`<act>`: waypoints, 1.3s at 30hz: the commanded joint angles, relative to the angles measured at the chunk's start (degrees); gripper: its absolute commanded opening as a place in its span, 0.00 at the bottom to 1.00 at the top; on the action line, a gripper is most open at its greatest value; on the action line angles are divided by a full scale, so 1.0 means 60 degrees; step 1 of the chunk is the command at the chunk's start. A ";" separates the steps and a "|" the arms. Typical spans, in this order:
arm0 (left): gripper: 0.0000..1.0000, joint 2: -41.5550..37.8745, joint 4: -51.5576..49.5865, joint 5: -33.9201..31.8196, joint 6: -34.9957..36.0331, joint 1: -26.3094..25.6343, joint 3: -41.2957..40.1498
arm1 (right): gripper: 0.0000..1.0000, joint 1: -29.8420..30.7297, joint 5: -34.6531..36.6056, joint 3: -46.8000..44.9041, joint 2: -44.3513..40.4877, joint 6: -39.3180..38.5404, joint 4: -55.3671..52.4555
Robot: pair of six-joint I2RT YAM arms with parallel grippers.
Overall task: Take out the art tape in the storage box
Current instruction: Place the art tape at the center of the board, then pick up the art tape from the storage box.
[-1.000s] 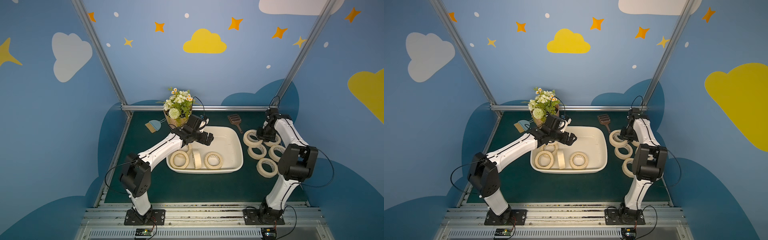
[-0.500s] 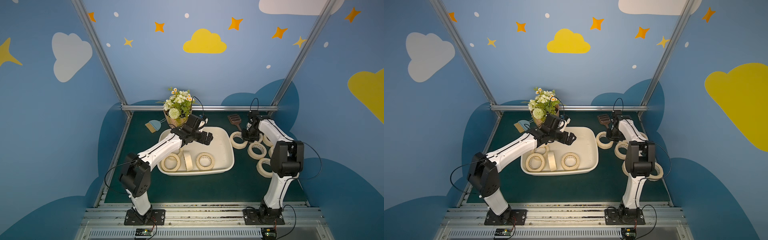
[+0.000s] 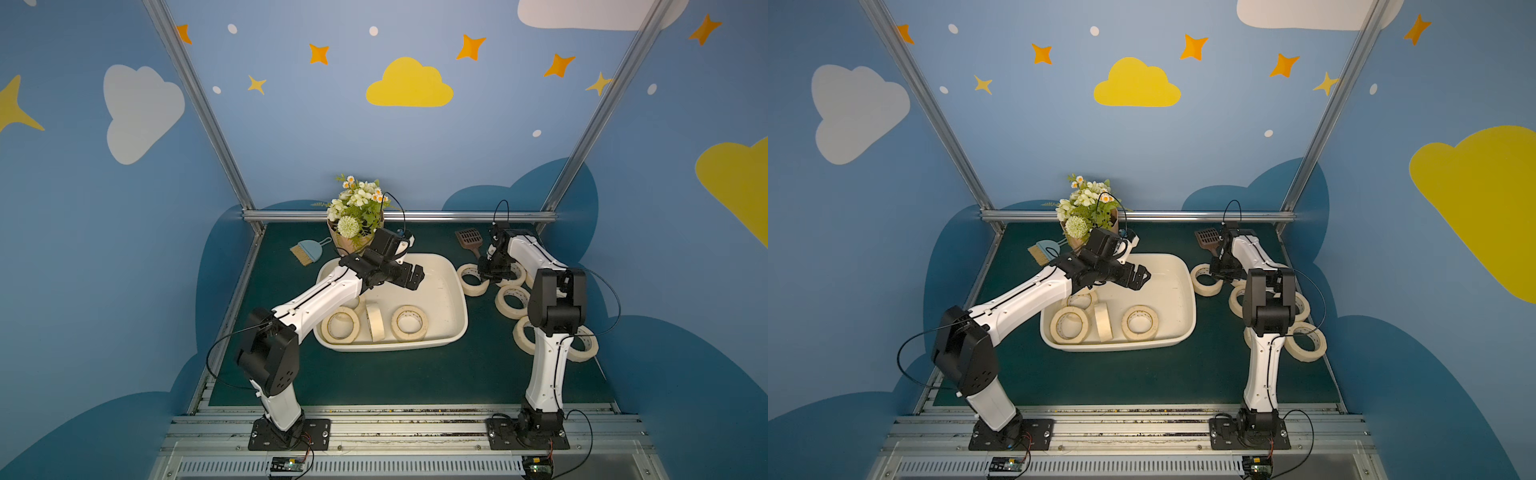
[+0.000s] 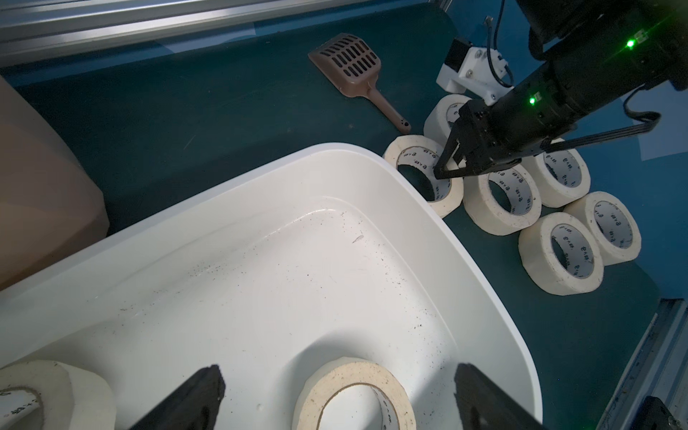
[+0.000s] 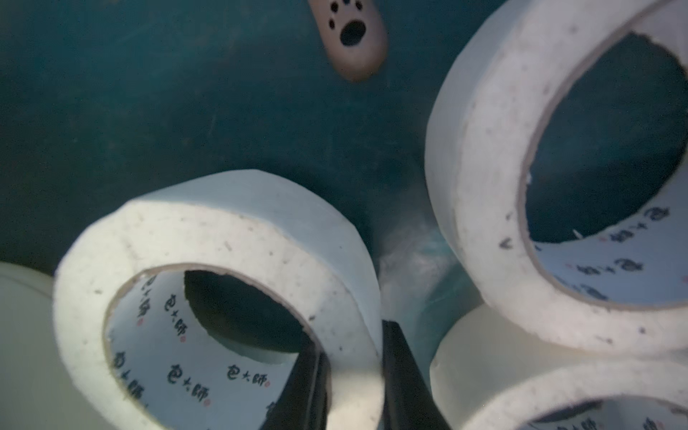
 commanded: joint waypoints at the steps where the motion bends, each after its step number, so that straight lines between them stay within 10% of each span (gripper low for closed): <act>1: 1.00 -0.0150 -0.0840 -0.0177 0.0480 -0.0054 0.0159 | 0.00 -0.0063 0.0118 0.0499 0.0308 0.0133 0.0071; 16: 0.99 0.0254 -0.2352 0.0291 0.0874 -0.0447 -0.0659 | 0.03 -0.0323 0.0448 0.0724 0.0687 0.0147 0.0309; 19: 0.99 0.0389 -0.2572 0.0248 0.0929 -0.0493 -0.0792 | 0.51 -0.0324 0.0233 0.0512 0.0289 0.0097 0.0324; 23: 0.99 0.0500 -0.2590 0.0192 0.0944 -0.0490 -0.0963 | 0.68 -0.0250 0.0110 -0.0048 -0.0692 -0.0038 0.0366; 39: 0.73 0.2104 -0.2286 -0.0128 0.0871 -0.0446 -0.0921 | 0.70 0.1476 -0.0723 -0.3490 -0.5480 0.0019 0.0016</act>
